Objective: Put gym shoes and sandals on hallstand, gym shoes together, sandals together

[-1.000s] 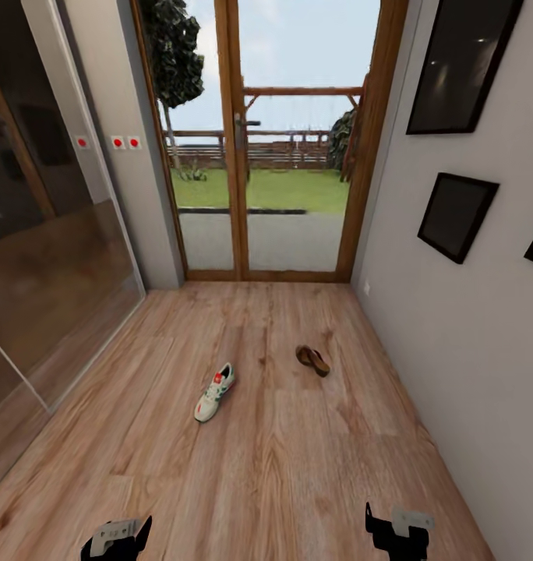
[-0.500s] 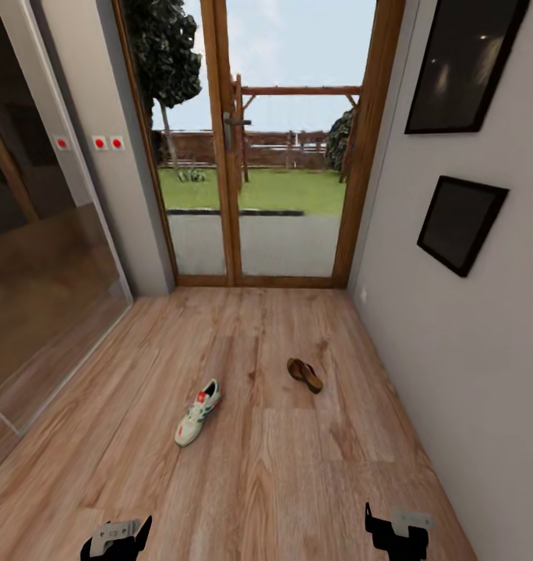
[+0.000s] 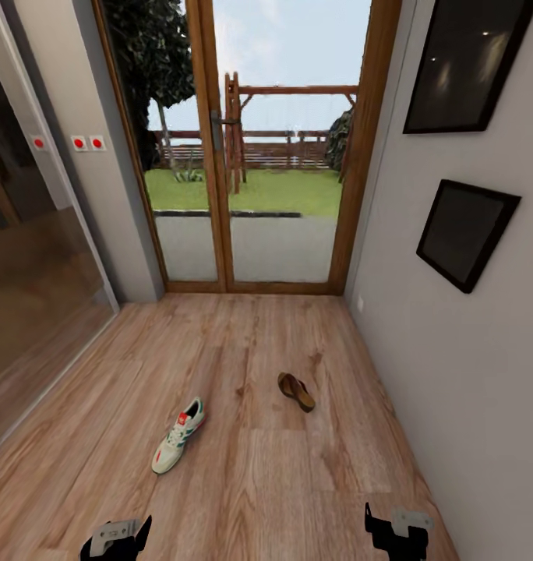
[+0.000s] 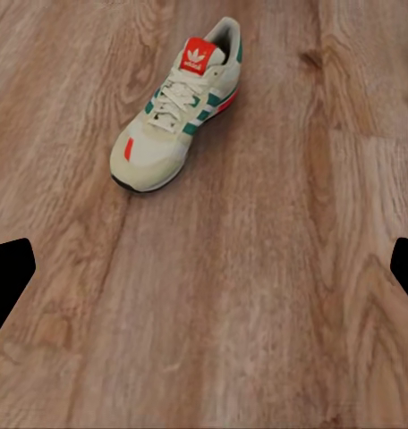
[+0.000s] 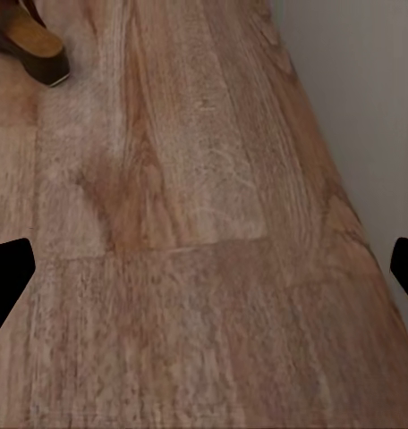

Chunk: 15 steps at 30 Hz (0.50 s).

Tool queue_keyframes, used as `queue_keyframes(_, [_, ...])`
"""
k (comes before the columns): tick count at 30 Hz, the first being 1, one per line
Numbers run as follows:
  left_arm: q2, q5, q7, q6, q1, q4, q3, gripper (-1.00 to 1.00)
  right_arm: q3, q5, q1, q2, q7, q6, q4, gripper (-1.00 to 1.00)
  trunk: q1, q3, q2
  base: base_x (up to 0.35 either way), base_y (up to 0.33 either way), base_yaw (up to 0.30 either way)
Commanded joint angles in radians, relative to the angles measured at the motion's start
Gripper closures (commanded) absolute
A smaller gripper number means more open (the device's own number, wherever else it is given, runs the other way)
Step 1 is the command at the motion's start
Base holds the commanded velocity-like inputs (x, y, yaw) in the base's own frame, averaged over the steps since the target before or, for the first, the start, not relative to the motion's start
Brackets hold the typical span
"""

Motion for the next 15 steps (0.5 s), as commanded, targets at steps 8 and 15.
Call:
queue_keyframes(8, [-0.001,-0.006,-0.006,-0.004,-0.001,0.000,0.010,-1.00,-0.006,0.009,-0.001,0.002,-0.002,-0.002,0.001,-1.00,0.000,-0.001,0.000,0.300,-0.149,0.000])
queue_keyframes(15, [-0.001,-0.006,-0.006,-0.004,-0.001,0.000,0.010,-1.00,-0.006,0.009,-0.001,0.002,-0.002,-0.002,0.001,-1.00,0.000,-0.001,0.000,0.313,-0.131,0.000])
